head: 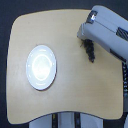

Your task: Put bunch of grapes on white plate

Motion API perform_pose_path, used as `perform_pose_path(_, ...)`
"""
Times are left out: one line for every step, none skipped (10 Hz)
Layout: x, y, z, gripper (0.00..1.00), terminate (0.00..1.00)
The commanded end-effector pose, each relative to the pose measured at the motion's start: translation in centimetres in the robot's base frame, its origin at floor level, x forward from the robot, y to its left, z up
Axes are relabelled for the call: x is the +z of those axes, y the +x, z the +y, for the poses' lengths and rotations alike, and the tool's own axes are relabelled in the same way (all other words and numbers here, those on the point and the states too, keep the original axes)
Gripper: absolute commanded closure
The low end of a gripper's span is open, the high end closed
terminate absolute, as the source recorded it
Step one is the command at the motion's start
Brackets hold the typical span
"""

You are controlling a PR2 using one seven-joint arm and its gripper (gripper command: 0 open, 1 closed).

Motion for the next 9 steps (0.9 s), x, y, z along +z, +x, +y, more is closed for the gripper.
perform_pose_path(0.5, 0.2, 1.2, 1.0, 0.0)
perform_pose_path(0.6, 0.2, 1.2, 1.0, 0.0)
perform_pose_path(0.8, 0.3, 1.3, 1.0, 0.0)
perform_pose_path(1.1, 0.4, 1.1, 1.0, 0.0)
perform_pose_path(1.2, 0.4, 1.1, 1.0, 0.0)
perform_pose_path(1.4, 0.3, 1.0, 1.0, 0.0)
perform_pose_path(1.6, 0.2, 0.8, 1.0, 0.0)
perform_pose_path(1.9, 0.1, 0.6, 1.0, 0.0)
perform_pose_path(2.4, 0.3, 0.6, 1.0, 0.0)
